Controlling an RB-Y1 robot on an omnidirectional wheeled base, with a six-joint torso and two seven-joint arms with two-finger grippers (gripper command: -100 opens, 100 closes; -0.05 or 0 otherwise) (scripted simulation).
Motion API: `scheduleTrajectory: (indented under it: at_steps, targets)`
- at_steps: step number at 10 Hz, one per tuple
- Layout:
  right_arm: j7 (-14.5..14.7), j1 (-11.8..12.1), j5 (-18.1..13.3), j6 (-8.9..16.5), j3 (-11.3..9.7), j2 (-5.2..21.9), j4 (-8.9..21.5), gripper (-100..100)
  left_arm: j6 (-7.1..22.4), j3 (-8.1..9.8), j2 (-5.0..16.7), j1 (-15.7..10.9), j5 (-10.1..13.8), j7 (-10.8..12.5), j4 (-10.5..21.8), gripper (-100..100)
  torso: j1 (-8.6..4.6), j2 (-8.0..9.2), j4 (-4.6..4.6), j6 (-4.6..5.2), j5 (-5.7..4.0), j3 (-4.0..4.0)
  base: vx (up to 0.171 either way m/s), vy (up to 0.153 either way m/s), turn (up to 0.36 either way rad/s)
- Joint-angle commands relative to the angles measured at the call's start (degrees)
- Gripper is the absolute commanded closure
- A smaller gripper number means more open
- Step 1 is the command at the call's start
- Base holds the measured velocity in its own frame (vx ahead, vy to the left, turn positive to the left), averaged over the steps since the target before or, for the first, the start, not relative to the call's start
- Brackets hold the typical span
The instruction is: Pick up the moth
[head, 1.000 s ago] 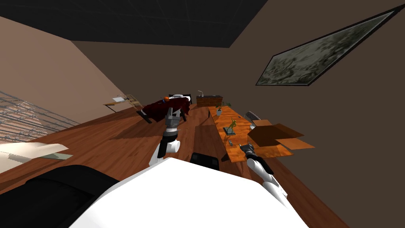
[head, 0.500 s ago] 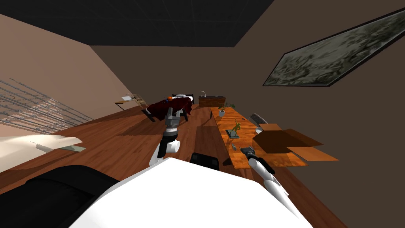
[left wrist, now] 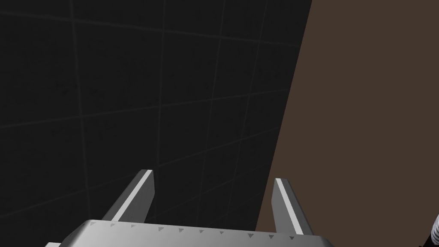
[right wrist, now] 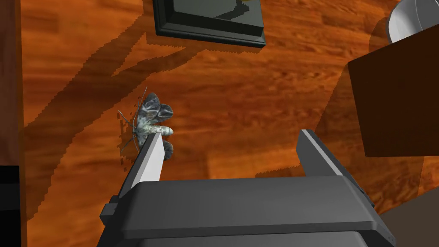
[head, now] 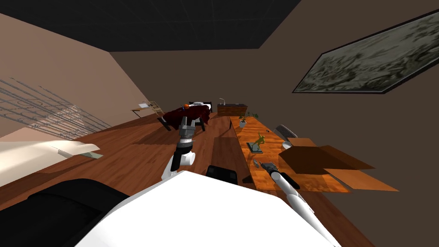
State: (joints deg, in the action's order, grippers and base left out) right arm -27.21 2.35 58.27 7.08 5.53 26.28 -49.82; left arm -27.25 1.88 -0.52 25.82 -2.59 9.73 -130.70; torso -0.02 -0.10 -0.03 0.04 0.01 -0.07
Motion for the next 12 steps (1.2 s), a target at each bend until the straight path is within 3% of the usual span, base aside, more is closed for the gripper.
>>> scheduleTrajectory:
  at_steps: [1,4,6,9,12]
  targets:
    - [-1.8,-1.5,2.9,1.8,-0.9,0.8,2.9,-100,0.0,0.0,0.0,0.0,0.0,0.0,0.0,0,0.0,0.0,0.0,0.0,0.0,0.0,0.04,-0.011,0.137]
    - [-3.3,-2.7,5.5,4.0,-0.9,1.1,6.9,-100,0.0,0.0,0.0,0.0,0.0,0.0,0.0,0,-0.05,-0.12,-0.01,-0.04,-0.01,-0.06,0.059,-0.025,0.1]
    - [-3.3,-2.7,5.5,4.0,-0.9,1.1,6.9,-100,0.0,0.0,0.0,0.0,0.0,0.0,0.0,0,-0.01,0.0,0.0,0.01,0.0,0.0,0.014,-0.008,-0.019]
    - [-6.1,-4.7,9.5,8.1,-1.1,1.4,12.4,-100,0.0,0.0,0.0,0.0,0.0,0.0,0.0,0,-0.03,-0.02,0.0,0.0,-0.01,-0.01,0.045,-0.027,0.106]
    - [-7.4,-5.5,11.2,9.9,-1.2,1.4,14.9,-100,0.0,0.0,0.0,0.0,0.0,0.0,0.0,0,-0.08,-0.07,-0.01,-0.01,-0.02,-0.04,0.047,-0.037,0.067]
